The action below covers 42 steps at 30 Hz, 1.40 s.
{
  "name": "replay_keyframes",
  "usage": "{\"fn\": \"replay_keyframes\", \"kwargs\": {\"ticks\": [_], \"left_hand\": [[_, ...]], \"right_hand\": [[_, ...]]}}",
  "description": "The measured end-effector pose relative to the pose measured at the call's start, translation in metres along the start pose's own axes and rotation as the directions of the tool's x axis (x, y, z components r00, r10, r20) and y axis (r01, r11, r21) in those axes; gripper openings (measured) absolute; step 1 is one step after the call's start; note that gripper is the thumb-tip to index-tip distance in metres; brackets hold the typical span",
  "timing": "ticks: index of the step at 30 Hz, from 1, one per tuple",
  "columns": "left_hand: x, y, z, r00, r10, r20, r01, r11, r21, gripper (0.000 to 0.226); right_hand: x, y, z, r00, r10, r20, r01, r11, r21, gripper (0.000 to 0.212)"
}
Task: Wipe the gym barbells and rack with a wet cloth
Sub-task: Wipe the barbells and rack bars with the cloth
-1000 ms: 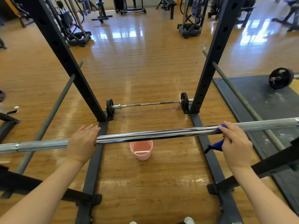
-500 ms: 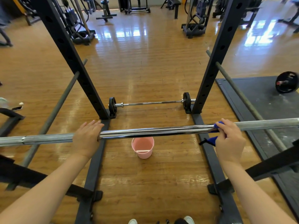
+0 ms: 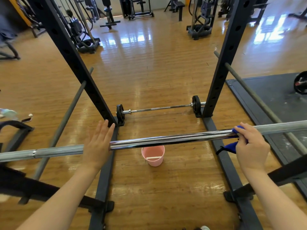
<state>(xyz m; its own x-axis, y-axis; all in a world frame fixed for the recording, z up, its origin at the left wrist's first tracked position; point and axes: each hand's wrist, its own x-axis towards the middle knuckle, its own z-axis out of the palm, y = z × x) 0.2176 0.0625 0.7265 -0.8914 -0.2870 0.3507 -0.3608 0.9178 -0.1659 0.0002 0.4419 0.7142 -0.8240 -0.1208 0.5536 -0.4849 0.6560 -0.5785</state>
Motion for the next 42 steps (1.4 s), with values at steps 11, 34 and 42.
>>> {"fn": "replay_keyframes", "kwargs": {"ticks": [11, 34, 42], "left_hand": [[0.011, 0.011, 0.006, 0.993, 0.105, 0.050, -0.105, 0.994, -0.009, 0.073], [-0.012, -0.024, 0.003, 0.999, 0.042, 0.004, -0.042, 0.999, 0.027, 0.030], [-0.007, -0.023, -0.001, 0.998, 0.035, 0.045, -0.037, 0.998, 0.041, 0.040]], "right_hand": [[-0.002, 0.001, 0.006, 0.996, -0.042, -0.073, 0.041, 0.999, -0.016, 0.021], [-0.007, -0.003, 0.006, 0.997, -0.067, 0.026, 0.067, 0.998, 0.001, 0.026], [-0.004, -0.001, -0.003, 0.990, -0.114, 0.080, 0.115, 0.993, -0.007, 0.023]]}}
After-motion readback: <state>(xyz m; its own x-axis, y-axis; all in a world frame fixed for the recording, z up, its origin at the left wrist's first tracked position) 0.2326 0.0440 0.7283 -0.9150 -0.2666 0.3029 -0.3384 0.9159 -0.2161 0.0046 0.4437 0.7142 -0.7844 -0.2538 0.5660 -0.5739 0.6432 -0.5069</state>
